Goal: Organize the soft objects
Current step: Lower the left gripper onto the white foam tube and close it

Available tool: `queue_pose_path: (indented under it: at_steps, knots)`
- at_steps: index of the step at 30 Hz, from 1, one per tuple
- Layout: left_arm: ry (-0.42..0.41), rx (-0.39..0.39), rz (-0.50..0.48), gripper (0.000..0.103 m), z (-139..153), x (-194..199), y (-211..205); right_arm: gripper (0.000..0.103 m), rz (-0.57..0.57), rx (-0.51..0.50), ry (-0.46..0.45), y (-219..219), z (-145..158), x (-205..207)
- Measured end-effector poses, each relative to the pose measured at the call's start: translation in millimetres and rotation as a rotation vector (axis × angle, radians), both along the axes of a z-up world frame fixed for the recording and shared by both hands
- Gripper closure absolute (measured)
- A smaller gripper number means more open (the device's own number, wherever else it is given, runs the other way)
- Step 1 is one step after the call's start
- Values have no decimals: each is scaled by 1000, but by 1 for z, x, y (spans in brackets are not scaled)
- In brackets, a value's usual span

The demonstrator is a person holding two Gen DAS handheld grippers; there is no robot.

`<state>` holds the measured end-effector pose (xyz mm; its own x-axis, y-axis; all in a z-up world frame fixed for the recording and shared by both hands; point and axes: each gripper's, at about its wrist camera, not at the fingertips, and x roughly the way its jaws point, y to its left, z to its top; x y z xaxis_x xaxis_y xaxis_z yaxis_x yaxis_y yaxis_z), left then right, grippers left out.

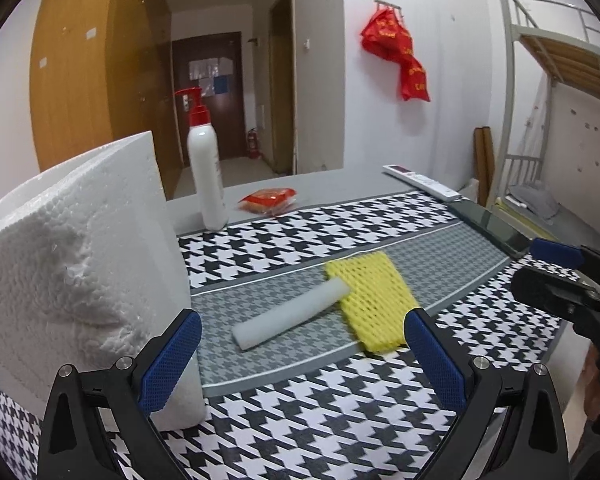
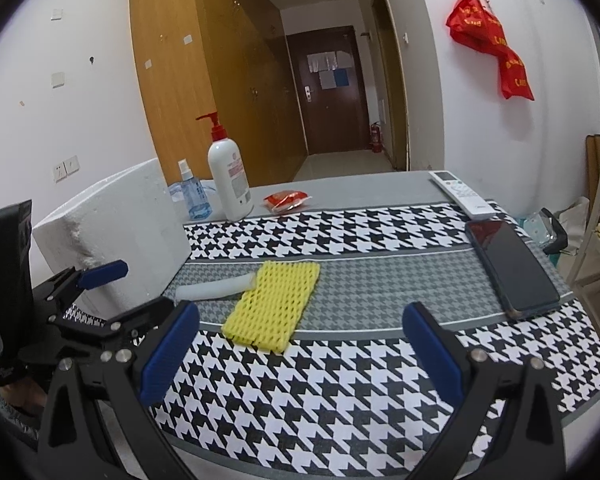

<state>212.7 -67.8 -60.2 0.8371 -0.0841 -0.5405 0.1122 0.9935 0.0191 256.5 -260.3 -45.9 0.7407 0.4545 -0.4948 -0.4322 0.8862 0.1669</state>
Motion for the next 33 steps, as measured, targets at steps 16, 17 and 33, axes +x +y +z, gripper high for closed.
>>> queue_pose_path:
  at_steps: [16, 17, 33]
  knots:
    - [11, 42, 33, 2, -3, 21, 11, 0, 39, 12, 52, 10, -8, 21]
    - [22, 37, 19, 2, -4, 22, 10, 0, 38, 10, 57, 10, -9, 23]
    - [120, 37, -68, 9, -15, 45, -8, 0, 50, -1, 98, 13, -17, 32]
